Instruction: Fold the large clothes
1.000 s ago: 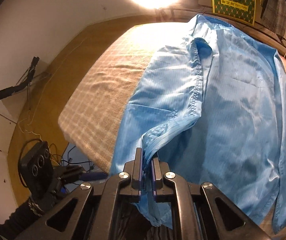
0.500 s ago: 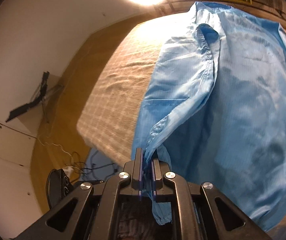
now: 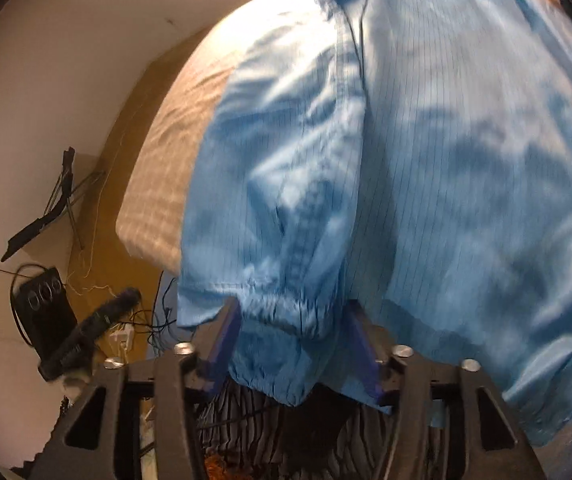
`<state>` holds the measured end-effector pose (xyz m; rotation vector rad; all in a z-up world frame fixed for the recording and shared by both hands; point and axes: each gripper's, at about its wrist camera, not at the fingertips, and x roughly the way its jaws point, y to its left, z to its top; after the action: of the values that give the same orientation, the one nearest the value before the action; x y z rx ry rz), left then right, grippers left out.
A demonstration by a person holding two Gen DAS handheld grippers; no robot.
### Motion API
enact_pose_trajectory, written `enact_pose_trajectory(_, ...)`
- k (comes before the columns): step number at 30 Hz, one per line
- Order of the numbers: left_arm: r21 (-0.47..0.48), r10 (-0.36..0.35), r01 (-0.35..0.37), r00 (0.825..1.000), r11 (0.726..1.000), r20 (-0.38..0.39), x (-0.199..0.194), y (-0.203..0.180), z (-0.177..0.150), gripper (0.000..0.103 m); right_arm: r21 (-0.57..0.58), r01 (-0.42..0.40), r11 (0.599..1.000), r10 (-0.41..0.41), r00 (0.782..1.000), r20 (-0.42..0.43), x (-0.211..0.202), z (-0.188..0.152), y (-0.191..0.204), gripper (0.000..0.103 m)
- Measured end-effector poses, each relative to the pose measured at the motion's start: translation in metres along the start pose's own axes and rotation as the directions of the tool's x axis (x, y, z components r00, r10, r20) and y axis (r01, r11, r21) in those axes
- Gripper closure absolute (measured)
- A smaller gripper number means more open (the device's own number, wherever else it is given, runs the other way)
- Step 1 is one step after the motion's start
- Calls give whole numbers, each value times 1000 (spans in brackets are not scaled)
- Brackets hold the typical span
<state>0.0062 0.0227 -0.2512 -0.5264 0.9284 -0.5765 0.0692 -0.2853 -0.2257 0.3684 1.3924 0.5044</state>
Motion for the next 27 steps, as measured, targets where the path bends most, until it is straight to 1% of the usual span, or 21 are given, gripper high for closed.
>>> enact_pose_trajectory(1,-3,5,-5,1000,1000,3,0,1,2,100,8,-18,1000,18,1000,-15,5,-3,0,78)
enact_pose_trajectory(2,-3,6,-6,1000,1000,4,-1,0,3,100,21,-44,999,45,999,-29,11,-5,0,83)
enact_pose_trajectory(3,-1,9,-9,1000,1000,5,2,-2,8,100,34,-65,997,66,997,-30,16,-6,2,92)
enact_pose_trajectory(4,3,14,-14,1000,1000,8,6,-5,14,100,45,-89,995,90,995,-28,19,-8,3,95)
enact_pose_trajectory(5,9,18,-18,1000,1000,11,5,-6,15,100,74,-152,986,154,988,-24,24,-8,4,96)
enact_pose_trajectory(6,11,22,-22,1000,1000,16,4,-6,17,100,111,-228,967,230,973,-10,30,-8,5,97)
enact_pose_trajectory(7,10,23,-23,1000,1000,21,4,-6,19,100,153,-326,933,327,945,18,37,-7,9,97)
enact_pose_trajectory(8,6,27,-27,999,1000,27,4,-7,19,100,159,-352,923,352,936,27,40,-6,13,97)
enact_pose_trajectory(9,-3,30,-30,999,1000,32,3,-6,22,100,131,-342,930,342,939,30,45,-6,24,97)
enact_pose_trajectory(11,-5,35,-35,999,999,38,2,-4,24,100,68,-270,960,270,963,4,51,-8,35,97)
enact_pose_trajectory(12,2,42,-42,998,999,39,1,-5,26,100,53,-242,969,243,970,-17,54,-11,36,99)
enact_pose_trajectory(13,11,47,-47,998,999,39,0,-6,27,100,54,-231,972,232,972,-28,54,-12,34,99)
enact_pose_trajectory(15,19,45,-46,998,999,34,0,-8,26,100,54,-204,978,205,979,-17,51,-14,27,99)
enact_pose_trajectory(17,27,43,-44,999,999,25,6,-13,28,100,54,-185,981,186,982,-15,49,-16,25,95)
enact_pose_trajectory(18,35,42,-42,999,998,19,10,-17,28,100,40,-168,985,169,985,-22,48,-15,24,88)
enact_pose_trajectory(19,43,40,-40,999,998,13,14,-21,29,100,9,-142,990,142,990,-23,46,-14,26,72)
enact_pose_trajectory(21,72,32,-32,999,997,-2,25,-30,30,100,-86,-52,995,53,999,9,30,-18,34,59)
enact_pose_trajectory(23,108,36,-33,999,994,-19,39,-42,33,100,-147,-6,989,13,999,43,13,-19,38,59)
enact_pose_trajectory(26,139,28,-20,998,990,-53,61,-55,33,100,-161,18,987,0,994,113,-17,-19,31,59)
enact_pose_trajectory(27,163,32,-21,997,986,-66,70,-62,33,100,-161,38,986,-12,987,158,-32,-21,26,59)
